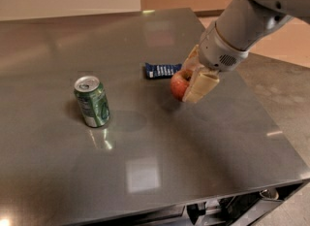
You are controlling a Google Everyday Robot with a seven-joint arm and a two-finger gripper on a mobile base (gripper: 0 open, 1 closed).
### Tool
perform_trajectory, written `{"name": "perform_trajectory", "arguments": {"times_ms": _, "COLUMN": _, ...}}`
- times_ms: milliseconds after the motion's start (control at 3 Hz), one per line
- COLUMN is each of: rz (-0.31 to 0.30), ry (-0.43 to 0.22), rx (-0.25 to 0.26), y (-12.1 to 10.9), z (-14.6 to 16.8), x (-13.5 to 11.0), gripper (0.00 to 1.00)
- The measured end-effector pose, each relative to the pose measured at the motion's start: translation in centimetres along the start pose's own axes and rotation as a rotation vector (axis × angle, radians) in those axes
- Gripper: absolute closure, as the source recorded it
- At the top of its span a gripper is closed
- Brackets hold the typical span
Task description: Move apple near rxbar blueberry
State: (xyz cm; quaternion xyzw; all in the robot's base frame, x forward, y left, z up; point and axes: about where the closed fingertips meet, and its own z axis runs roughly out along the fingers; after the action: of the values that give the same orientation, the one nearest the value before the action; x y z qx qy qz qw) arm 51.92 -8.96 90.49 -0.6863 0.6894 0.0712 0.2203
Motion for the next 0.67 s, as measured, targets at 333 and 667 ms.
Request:
{"name": "perform_trajectory", "arguments": {"times_ms": 333, "rz": 0.022, "ry": 0.011, "rx": 0.021, "y": -2.7, "z": 1.5, "x": 0.6, "gripper": 1.00}}
{"name": "perform_trajectory", "arguments": {"times_ms": 667, "rz": 0.045, "ry": 0.026, "rx": 0.032, "y": -4.4, "z": 3.0, "x": 1.3, "gripper": 1.00}}
